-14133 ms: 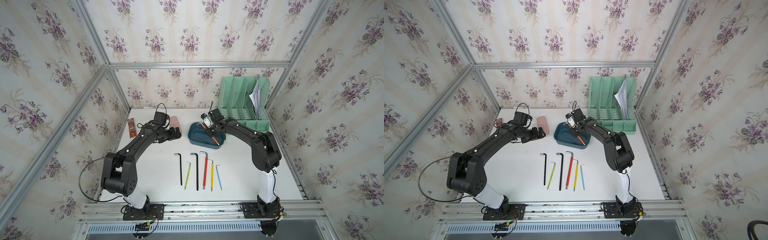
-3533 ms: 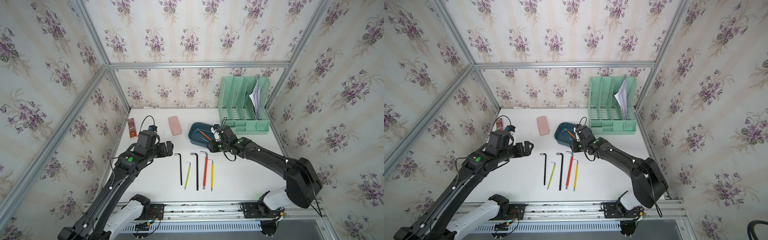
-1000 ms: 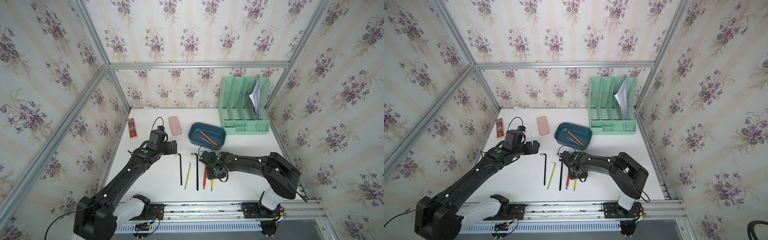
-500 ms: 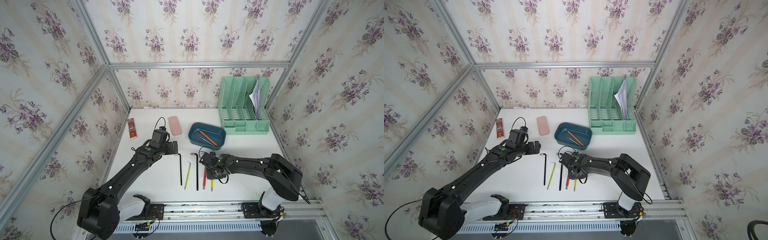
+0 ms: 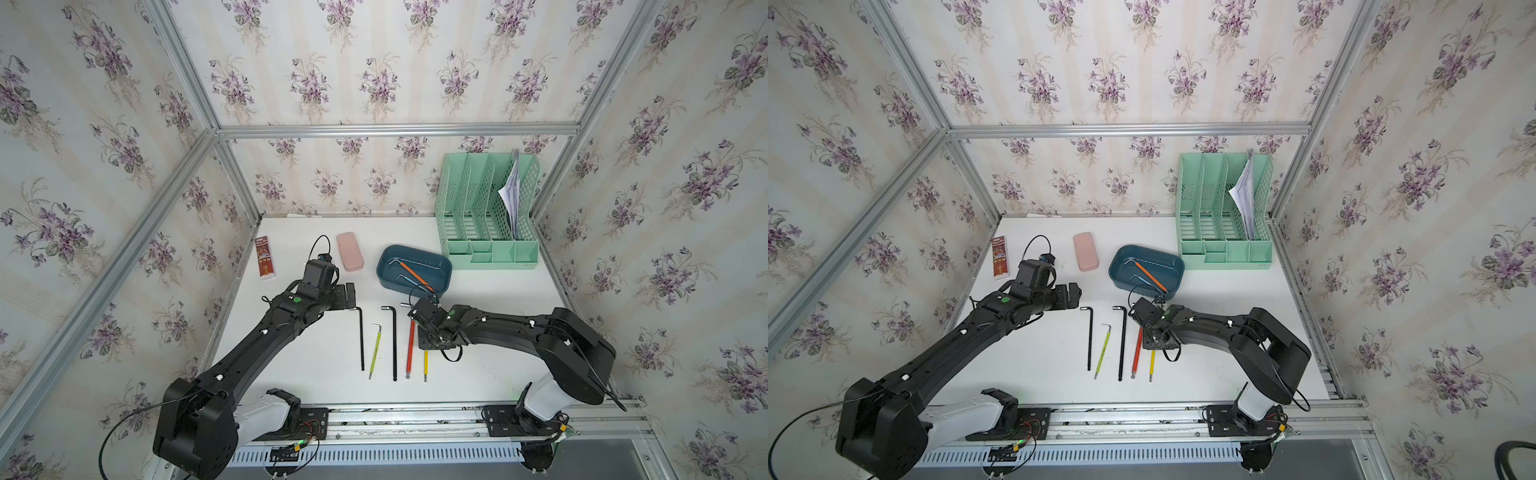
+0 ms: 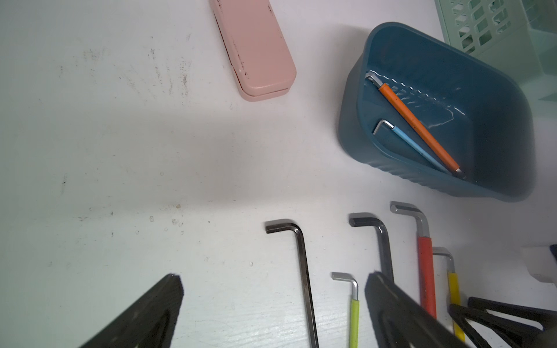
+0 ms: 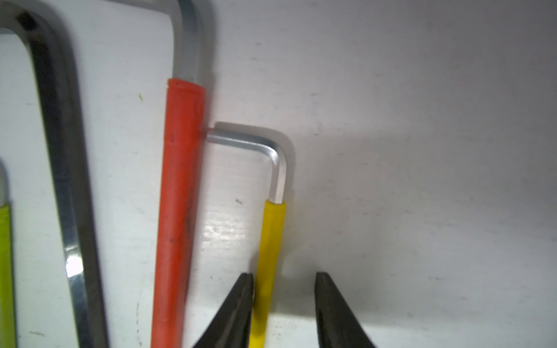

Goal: Put the hex key on the desktop into the storage box
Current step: Pick up the Allen key from the center of the board.

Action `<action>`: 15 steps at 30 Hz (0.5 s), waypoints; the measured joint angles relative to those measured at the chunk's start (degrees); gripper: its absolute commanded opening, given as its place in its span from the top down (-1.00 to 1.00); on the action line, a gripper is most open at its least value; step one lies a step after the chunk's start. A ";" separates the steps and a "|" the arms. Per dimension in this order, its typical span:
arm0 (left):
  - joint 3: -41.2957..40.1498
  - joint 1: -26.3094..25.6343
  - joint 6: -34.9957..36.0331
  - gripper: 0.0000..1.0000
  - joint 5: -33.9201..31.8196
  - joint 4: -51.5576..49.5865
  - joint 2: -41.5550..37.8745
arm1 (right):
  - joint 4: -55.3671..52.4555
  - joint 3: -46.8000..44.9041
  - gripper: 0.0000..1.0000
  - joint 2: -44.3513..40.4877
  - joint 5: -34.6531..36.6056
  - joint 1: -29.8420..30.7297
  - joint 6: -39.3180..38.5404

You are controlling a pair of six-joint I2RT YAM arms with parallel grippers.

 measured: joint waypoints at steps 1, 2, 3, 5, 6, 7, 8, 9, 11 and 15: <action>-0.13 0.00 -0.13 -0.99 0.00 -0.02 -0.22 | -0.26 -0.02 0.19 -0.15 0.02 -0.50 -0.44; -0.28 0.00 -0.13 -0.98 -0.02 -0.04 -0.37 | -0.70 -0.13 0.19 -0.48 0.11 -1.09 -1.07; -0.39 0.00 -0.13 -0.99 -0.02 -0.09 -0.46 | -1.29 -0.42 0.19 -1.05 0.35 -1.79 -1.14; -0.52 0.00 -0.13 -0.99 -0.02 -0.15 -0.50 | -3.63 -0.72 0.17 -1.92 0.35 -2.75 -1.40; -0.57 0.00 -0.13 -0.98 -0.02 -0.15 -0.50 | -4.66 -0.79 0.16 -2.29 0.04 -3.04 -1.40; -0.59 0.00 -0.13 -0.99 -0.02 -0.15 -0.50 | -5.44 -0.79 0.15 -2.47 -0.26 -3.02 -1.60; -0.61 0.00 -0.13 -0.98 -0.02 -0.15 -0.50 | -5.90 -0.72 0.14 -2.56 -1.14 -2.99 -1.64; -0.61 0.00 -0.13 -0.99 0.00 -0.13 -0.48 | -6.21 -0.63 0.13 -2.60 -2.08 -2.97 -1.79; -0.61 0.00 -0.13 -0.98 0.00 -0.13 -0.37 | -6.27 -0.46 0.13 -2.60 -3.10 -2.95 -2.16; -0.61 0.00 -0.11 -0.98 0.02 -0.11 -0.09 | -6.45 0.00 0.12 -1.62 -3.98 -2.97 -2.38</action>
